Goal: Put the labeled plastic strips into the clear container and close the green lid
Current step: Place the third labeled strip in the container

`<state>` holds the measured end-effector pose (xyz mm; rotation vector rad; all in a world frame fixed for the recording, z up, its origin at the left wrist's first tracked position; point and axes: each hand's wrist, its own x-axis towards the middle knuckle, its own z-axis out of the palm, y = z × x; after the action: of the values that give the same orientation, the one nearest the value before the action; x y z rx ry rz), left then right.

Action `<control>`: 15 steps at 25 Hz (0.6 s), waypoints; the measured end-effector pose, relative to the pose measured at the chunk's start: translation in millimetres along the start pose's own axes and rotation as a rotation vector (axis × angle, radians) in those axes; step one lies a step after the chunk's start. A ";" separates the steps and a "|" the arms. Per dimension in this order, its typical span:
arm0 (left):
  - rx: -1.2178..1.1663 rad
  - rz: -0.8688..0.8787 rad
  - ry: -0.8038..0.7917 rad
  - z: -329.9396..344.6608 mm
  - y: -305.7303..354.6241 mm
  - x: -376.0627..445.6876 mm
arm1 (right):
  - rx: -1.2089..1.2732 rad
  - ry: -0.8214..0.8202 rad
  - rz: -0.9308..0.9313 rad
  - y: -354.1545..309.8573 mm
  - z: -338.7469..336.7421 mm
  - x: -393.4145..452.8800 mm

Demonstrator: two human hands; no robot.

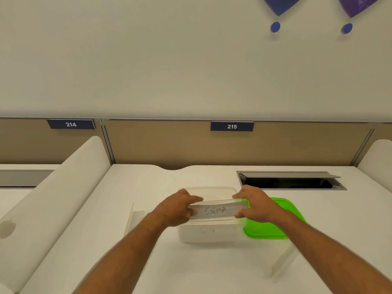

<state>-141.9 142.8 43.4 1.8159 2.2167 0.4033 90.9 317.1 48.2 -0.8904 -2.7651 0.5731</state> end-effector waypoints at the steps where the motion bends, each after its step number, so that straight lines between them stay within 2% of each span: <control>1: 0.020 -0.013 -0.007 -0.2 -0.9 8.6 | -0.066 -0.027 0.006 2.1 0.3 8.1; 9: 0.137 -0.104 -0.101 11.1 -17.4 60.4 | -0.332 -0.188 0.061 12.2 13.3 59.7; 15: 0.254 -0.115 -0.161 26.8 -25.0 79.7 | -0.581 -0.251 -0.047 15.5 33.5 81.4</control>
<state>-170.5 217.8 8.0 1.7549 2.3298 -0.0483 24.0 366.6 15.6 -0.8970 -3.2363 -0.1606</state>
